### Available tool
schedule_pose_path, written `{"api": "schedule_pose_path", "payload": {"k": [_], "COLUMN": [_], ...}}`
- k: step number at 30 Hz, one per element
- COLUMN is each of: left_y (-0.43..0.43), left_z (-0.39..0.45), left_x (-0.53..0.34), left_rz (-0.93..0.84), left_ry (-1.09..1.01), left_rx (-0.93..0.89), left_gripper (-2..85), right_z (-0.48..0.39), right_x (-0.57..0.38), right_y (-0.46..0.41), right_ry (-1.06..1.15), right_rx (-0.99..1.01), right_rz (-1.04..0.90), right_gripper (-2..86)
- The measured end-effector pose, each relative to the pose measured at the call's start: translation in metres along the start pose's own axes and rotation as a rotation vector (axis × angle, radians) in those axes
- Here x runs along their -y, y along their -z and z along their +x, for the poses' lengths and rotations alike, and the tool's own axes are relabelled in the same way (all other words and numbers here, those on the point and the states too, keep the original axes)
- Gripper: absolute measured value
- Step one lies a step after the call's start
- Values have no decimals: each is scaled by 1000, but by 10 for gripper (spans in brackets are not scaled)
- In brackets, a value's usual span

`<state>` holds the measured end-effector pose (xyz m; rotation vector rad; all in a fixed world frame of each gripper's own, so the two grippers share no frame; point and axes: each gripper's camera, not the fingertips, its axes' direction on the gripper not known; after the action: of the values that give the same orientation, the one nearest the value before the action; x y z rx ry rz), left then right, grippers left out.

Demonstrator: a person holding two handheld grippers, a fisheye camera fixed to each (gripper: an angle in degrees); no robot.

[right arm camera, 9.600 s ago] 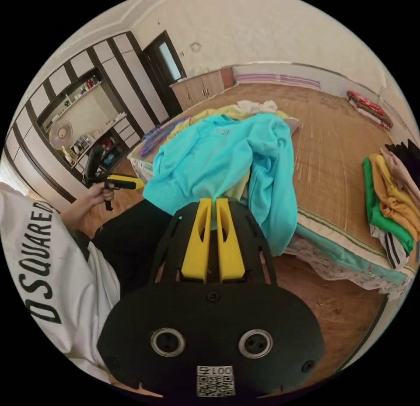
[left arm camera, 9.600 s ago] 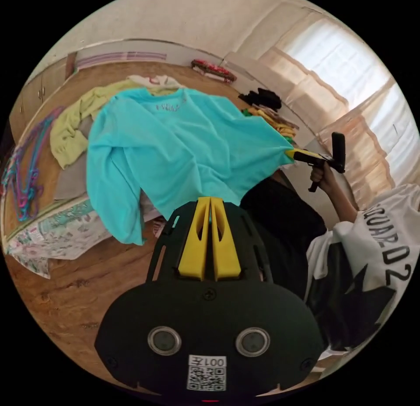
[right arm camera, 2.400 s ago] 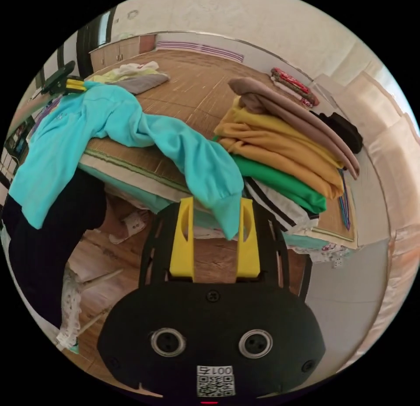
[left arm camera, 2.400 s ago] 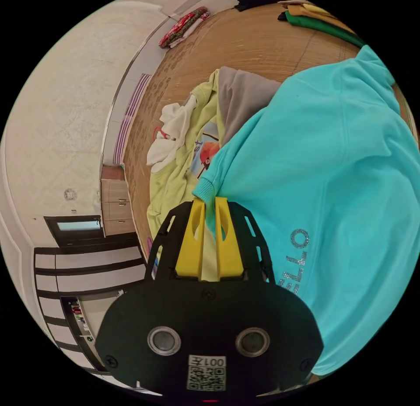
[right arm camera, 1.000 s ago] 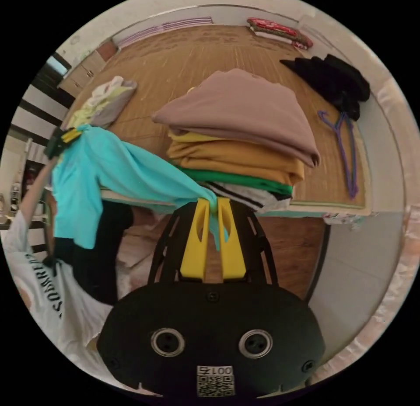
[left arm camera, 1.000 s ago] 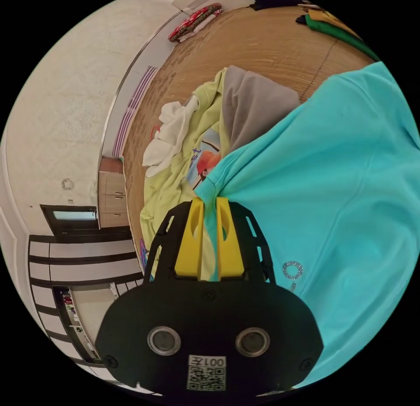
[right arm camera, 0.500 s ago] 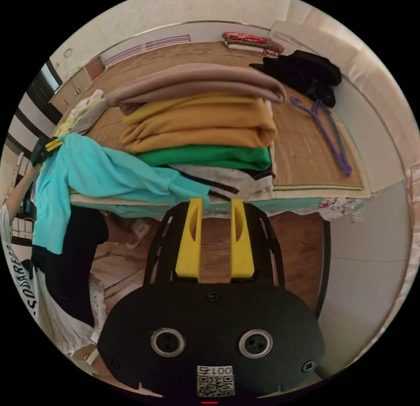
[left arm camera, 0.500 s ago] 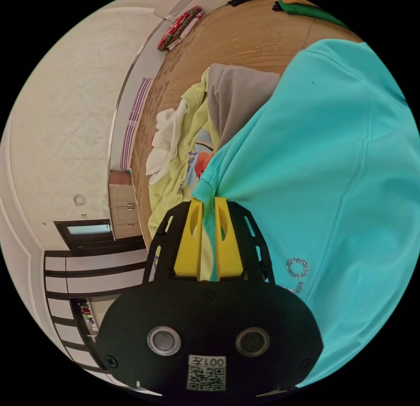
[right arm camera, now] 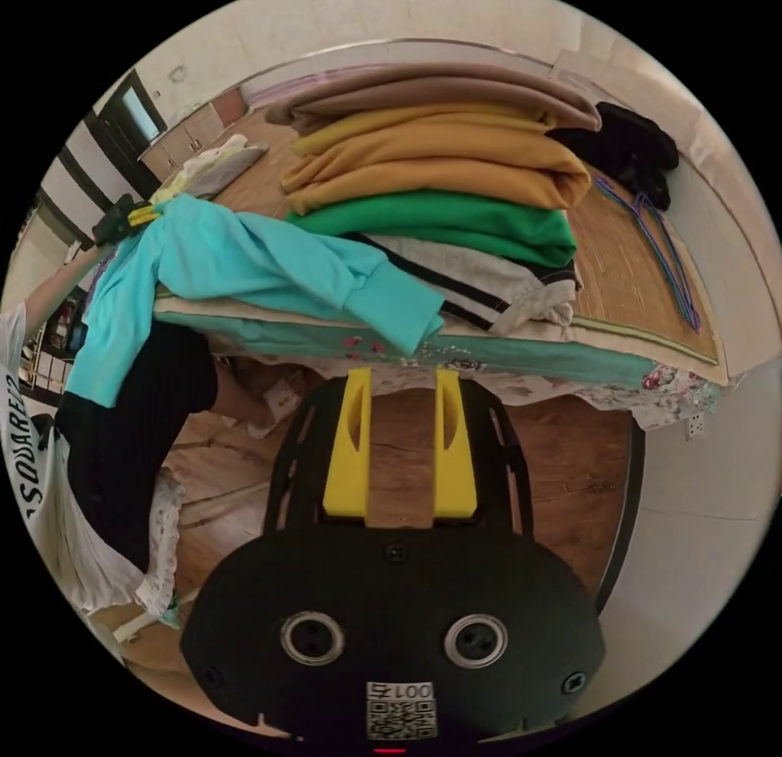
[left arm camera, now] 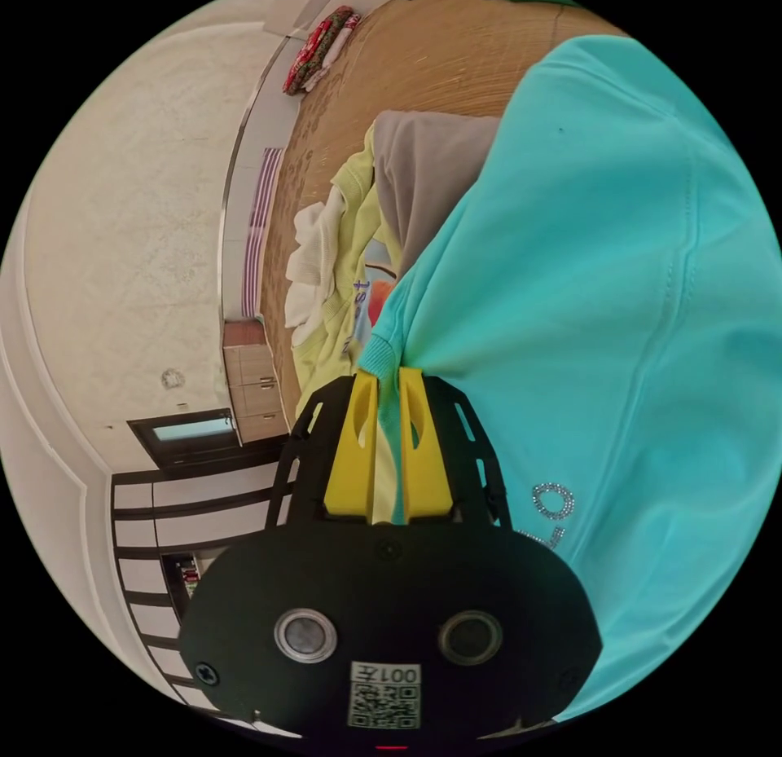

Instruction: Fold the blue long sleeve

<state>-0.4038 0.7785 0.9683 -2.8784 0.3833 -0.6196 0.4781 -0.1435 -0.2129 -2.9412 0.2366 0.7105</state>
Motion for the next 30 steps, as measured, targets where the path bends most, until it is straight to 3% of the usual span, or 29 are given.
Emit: {"api": "schedule_pose_path", "payload": {"k": [6,10,17,24,30], "left_y": [13,22,33,41,45], "left_z": [6,9,9,13,7], "left_x": [1,0,-7,-15,-23], "left_rz": [-11,-14,-3,10,17], "left_ry": [2,17,28,38,47], "left_rx": [17,29,28,52,36], "left_gripper": [6,6,9,24,40], "right_z": [8,23,18,25,32], "right_x": [-3,-13,-35,-51,-53], "right_y": [6,9,19,15,23], "right_ry": [-48,-118,-65,-123,-226], "right_rx": [120,303,63,146,310], "right_rz": [128,242,111,178,321], "right_gripper": [80,66,112,117,47]}}
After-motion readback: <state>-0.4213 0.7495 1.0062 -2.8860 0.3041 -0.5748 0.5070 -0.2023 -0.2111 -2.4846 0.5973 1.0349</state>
